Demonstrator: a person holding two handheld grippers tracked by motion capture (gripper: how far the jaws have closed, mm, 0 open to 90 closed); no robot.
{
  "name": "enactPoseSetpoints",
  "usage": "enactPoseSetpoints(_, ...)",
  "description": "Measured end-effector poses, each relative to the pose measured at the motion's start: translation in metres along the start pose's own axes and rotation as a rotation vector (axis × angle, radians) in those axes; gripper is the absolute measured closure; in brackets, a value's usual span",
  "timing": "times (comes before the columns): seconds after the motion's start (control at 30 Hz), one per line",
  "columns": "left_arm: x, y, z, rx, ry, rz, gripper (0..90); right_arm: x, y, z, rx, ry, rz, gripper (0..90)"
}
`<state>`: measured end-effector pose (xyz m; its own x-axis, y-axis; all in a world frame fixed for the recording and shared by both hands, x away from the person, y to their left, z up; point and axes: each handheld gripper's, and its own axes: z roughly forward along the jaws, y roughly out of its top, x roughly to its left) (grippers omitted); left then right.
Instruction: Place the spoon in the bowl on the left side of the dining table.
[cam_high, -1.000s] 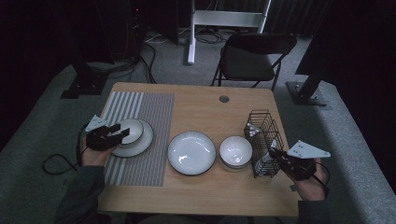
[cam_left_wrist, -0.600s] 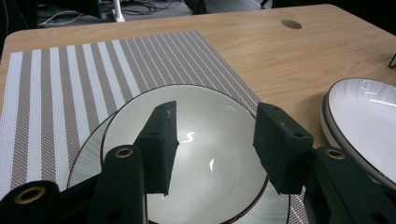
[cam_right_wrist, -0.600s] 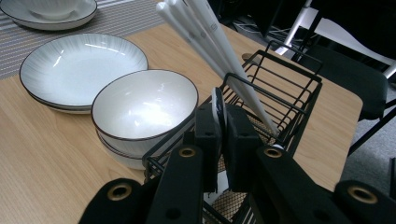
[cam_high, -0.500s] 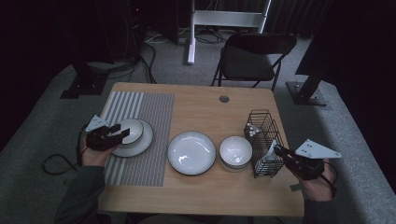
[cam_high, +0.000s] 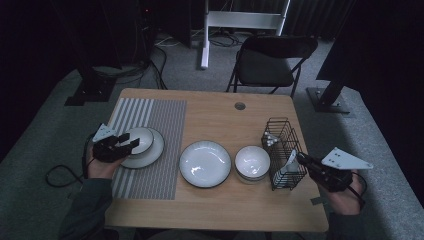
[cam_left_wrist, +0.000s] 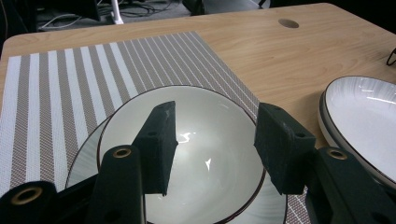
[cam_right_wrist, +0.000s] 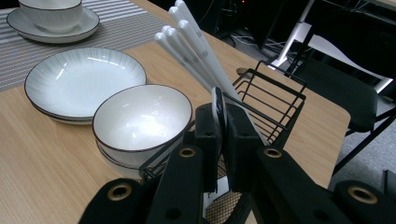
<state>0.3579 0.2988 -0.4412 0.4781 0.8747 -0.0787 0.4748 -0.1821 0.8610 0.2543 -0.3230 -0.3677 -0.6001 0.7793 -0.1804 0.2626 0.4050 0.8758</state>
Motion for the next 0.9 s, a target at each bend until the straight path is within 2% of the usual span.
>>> enactPoseSetpoints(0.4,-0.002,-0.001,0.000,0.002,-0.006,0.002,49.7,-0.001,0.009,-0.010,-0.026,-0.019,-0.018,85.3)
enactPoseSetpoints(0.9,-0.006,0.001,0.000,0.000,-0.018,0.009,49.8,0.005,0.023,-0.014,-0.060,0.013,-0.053,85.3)
